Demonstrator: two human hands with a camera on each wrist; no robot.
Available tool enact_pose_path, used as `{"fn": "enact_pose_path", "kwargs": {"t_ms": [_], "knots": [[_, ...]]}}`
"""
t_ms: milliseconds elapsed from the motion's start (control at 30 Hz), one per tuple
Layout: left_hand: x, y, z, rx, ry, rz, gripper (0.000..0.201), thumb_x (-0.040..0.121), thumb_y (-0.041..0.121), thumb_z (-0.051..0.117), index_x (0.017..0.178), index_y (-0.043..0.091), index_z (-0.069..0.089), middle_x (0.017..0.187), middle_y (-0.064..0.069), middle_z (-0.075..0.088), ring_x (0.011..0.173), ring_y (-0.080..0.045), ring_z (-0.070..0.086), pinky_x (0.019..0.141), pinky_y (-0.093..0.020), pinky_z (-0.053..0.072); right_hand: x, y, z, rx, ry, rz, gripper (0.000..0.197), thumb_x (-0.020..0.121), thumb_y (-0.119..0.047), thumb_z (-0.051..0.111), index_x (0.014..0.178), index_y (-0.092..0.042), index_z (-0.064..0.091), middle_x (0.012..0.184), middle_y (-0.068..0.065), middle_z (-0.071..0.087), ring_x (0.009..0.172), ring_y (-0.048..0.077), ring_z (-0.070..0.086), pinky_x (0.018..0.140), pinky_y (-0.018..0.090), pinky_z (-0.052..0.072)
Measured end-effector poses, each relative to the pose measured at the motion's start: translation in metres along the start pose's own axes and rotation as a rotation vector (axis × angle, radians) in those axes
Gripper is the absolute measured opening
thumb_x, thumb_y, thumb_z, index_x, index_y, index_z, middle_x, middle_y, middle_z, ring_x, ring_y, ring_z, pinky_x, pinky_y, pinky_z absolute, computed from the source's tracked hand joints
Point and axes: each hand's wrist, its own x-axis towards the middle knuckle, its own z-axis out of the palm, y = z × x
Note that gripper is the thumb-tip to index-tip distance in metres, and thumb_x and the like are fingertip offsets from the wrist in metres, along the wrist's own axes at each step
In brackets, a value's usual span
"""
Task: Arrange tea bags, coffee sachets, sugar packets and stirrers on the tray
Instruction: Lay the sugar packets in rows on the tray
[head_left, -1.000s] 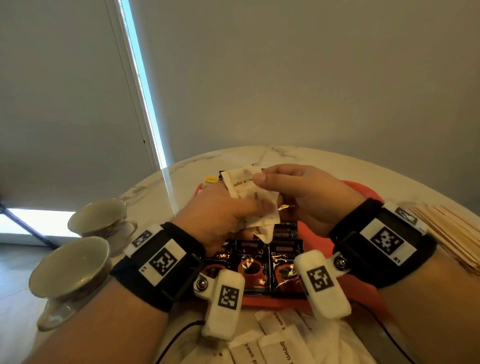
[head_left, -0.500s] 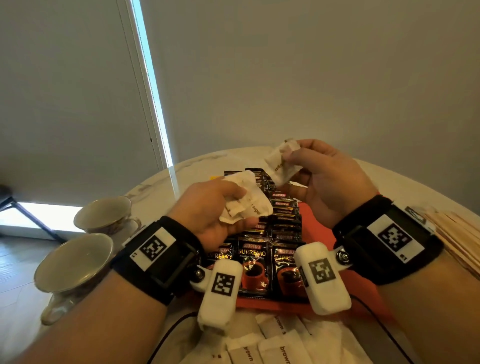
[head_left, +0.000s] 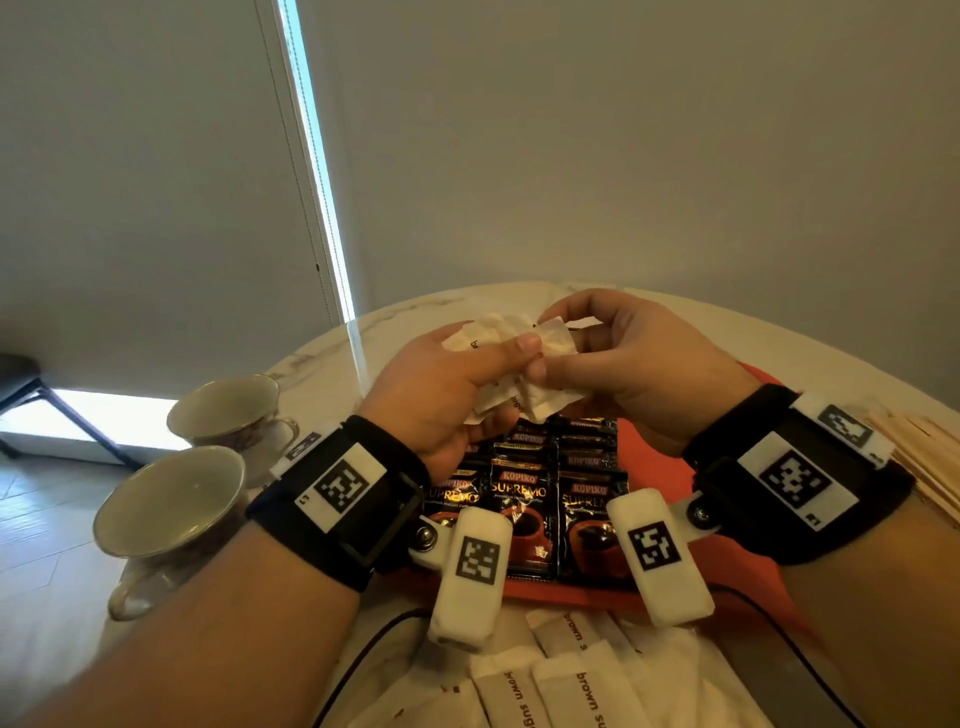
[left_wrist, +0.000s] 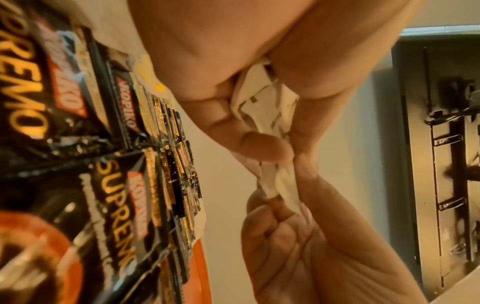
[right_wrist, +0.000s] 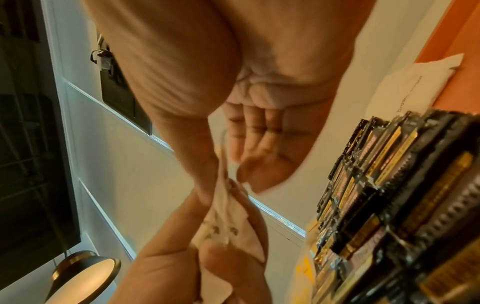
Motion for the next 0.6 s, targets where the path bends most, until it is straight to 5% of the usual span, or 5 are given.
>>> {"fn": "enact_pose_path", "kwargs": {"t_ms": [133,267,400,600], "knots": [[0.0007,0.0003,0.0,-0.07,0.027,0.012,0.025,0.088,0.019,0.08,0.11,0.012,0.071,0.098,-0.01,0.081,0.076,-0.021,0.076,0.049,-0.023,0.055,0.0013,-0.0025,-0.0037,-0.013,0.013,0.059,0.021,0.076,-0.008,0.083,0.091,-0.008,0.069,0.082,0.01,0.073,0.073,0.023,0.07,0.063,0.033,0.061],[-0.0003,0.0016,0.0007,-0.103,0.022,0.006,0.023,0.09,0.016,0.077,0.111,0.011,0.07,0.096,-0.009,0.08,0.075,-0.02,0.076,0.049,-0.023,0.057,0.0031,-0.0051,-0.0071,0.089,0.142,0.039,0.015,0.082,-0.004,0.079,0.093,-0.003,0.069,0.077,0.007,0.073,0.064,0.016,0.069,0.06,0.03,0.06],[-0.0003,0.0012,0.0024,-0.116,0.034,-0.004,0.018,0.093,0.008,0.074,0.11,0.011,0.068,0.088,-0.007,0.079,0.071,-0.021,0.076,0.047,-0.024,0.056,0.0057,-0.0036,-0.0035,0.203,0.238,-0.007,0.008,0.088,-0.006,0.073,0.095,-0.004,0.071,0.086,0.012,0.076,0.072,0.021,0.073,0.066,0.037,0.062],[0.0011,0.0008,0.0044,-0.131,0.092,0.017,0.016,0.091,0.018,0.077,0.106,0.017,0.071,0.1,-0.011,0.081,0.074,-0.024,0.077,0.048,-0.024,0.056,0.0034,-0.0016,0.0017,0.127,0.19,-0.006,0.013,0.087,-0.005,0.074,0.099,-0.001,0.071,0.083,0.009,0.075,0.069,0.017,0.072,0.056,0.026,0.059]]}}
